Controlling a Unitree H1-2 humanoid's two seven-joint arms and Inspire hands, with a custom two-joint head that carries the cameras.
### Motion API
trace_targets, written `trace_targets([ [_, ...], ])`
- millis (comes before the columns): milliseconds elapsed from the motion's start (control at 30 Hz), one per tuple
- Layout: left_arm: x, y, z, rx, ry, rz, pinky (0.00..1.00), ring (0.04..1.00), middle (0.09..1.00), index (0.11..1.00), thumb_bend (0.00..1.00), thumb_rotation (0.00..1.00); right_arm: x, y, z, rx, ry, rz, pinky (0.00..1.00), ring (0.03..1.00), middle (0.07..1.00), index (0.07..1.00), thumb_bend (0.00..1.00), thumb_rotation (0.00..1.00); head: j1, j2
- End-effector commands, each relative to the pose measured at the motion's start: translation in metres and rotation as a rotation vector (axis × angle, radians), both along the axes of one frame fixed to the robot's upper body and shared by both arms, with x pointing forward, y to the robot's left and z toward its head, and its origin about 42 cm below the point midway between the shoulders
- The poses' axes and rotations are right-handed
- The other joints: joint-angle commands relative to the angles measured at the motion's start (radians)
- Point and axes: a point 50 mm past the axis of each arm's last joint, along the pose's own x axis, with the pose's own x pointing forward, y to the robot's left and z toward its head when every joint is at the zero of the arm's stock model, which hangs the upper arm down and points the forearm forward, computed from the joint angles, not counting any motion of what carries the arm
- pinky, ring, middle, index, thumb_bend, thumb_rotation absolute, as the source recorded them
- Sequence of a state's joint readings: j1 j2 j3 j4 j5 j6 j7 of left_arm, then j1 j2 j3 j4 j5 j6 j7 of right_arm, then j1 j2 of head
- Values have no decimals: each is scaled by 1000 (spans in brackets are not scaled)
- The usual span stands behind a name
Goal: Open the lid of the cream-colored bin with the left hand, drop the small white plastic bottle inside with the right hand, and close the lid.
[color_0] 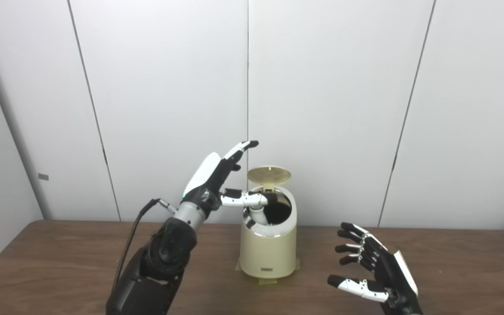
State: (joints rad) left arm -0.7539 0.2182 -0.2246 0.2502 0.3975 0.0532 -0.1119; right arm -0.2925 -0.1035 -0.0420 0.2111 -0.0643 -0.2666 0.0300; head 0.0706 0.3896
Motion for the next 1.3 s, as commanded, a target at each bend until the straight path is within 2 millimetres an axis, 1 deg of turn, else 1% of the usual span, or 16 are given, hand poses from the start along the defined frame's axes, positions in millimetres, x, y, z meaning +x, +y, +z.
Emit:
trace_targets([
  [0,10,-4,36,40,-134,4,883,1000,1000,967,1000,413,6,5,21,16,-89,4,545,664,779,787,857,231,-3,0],
  [200,24,-10,40,133,-125,28,954,1000,1000,988,993,418,5,9,23,29,-98,2,543,660,778,784,841,223,-11,2],
  [267,26,-10,40,186,-136,35,927,1000,1000,918,988,419,5,10,24,47,-96,4,541,658,776,782,837,199,-12,3],
  [333,27,-9,39,229,-142,38,923,1000,997,889,991,422,5,12,24,57,-96,3,541,658,775,781,836,191,-15,4],
  [433,26,-8,38,269,-123,41,954,1000,938,844,1000,417,5,13,24,55,-100,0,541,660,774,782,833,196,-19,6],
  [500,23,-7,38,291,-119,46,974,1000,878,817,1000,435,5,14,25,43,-97,-5,540,660,773,781,827,210,-22,6],
  [600,20,-3,38,328,-142,45,997,990,825,778,999,455,5,16,25,47,-91,-3,541,660,773,781,818,195,-24,4],
  [767,14,4,42,384,-172,41,1000,1000,793,724,998,462,6,20,27,56,-93,0,530,652,772,780,816,176,-28,4],
  [900,11,8,47,403,-176,38,1000,1000,784,712,1000,480,7,21,27,57,-90,0,524,647,771,779,813,170,-28,3],
  [1033,7,11,49,401,-172,24,1000,1000,769,710,1000,451,9,22,26,57,-93,-3,521,639,763,776,818,169,-31,4],
  [1267,1,13,48,396,-162,-2,1000,991,764,713,1000,442,9,24,28,56,-88,-2,528,641,765,779,817,166,-37,9],
])
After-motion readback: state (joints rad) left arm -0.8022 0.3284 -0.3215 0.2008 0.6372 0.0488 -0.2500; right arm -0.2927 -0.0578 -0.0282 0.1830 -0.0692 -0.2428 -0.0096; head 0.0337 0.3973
